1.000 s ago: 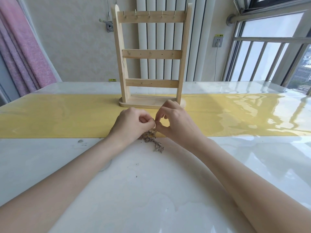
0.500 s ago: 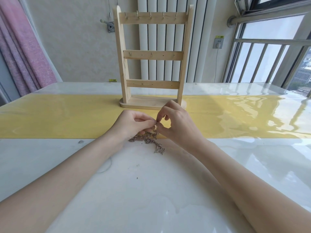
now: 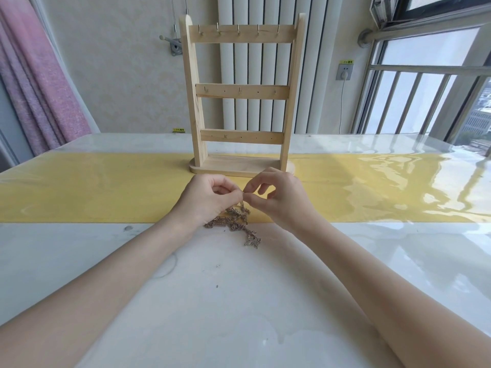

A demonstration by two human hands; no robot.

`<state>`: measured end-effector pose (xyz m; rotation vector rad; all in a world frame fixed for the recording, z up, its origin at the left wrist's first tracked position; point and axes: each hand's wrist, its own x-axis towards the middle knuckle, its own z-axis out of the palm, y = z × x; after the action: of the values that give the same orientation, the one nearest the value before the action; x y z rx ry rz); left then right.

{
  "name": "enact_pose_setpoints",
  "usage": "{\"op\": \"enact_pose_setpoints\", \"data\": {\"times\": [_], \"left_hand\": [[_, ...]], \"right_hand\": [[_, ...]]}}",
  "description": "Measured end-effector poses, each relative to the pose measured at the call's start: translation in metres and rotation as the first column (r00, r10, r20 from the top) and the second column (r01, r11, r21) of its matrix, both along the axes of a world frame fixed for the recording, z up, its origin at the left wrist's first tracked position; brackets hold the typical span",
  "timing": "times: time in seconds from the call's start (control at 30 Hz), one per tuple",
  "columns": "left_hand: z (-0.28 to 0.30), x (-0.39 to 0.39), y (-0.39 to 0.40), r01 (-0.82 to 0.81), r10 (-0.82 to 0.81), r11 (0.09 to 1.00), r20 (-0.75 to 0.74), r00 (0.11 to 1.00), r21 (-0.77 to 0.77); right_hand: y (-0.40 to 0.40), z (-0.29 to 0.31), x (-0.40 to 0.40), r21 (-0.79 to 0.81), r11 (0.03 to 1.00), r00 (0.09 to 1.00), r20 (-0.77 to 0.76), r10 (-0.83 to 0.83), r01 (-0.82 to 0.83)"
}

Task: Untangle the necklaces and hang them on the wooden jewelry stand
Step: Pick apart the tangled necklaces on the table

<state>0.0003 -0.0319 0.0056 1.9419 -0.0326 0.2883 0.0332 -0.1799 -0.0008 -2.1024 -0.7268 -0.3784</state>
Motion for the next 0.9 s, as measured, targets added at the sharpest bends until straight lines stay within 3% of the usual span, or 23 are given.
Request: {"op": "enact_pose_setpoints", "data": {"times": [0.2, 0.47, 0.77, 0.9], "left_hand": [[-0.001, 0.001, 0.002, 0.044, -0.044, 0.999, 0.007, 0.999, 0.007], [-0.004, 0.004, 0.004, 0.006, -0.014, 0.987, 0.050, 0.999, 0.159], [-0.003, 0.000, 0.000, 0.004, -0.008, 0.998, -0.070, 0.998, -0.060], [-0.002, 0.001, 0.000, -0.005, -0.012, 0.987, -0.105, 0.994, -0.159]], "right_hand": [[-0.002, -0.002, 0.001, -0.020, 1.000, 0.999, 0.036, 0.008, -0.007], [-0.003, -0.008, 0.004, -0.188, 0.982, 0.963, 0.268, 0.026, 0.026], [-0.002, -0.010, 0.004, -0.168, 0.984, 0.904, 0.426, 0.025, 0.052], [0.002, -0.009, 0.005, -0.098, 0.995, 0.930, 0.368, 0.009, 0.029]]}}
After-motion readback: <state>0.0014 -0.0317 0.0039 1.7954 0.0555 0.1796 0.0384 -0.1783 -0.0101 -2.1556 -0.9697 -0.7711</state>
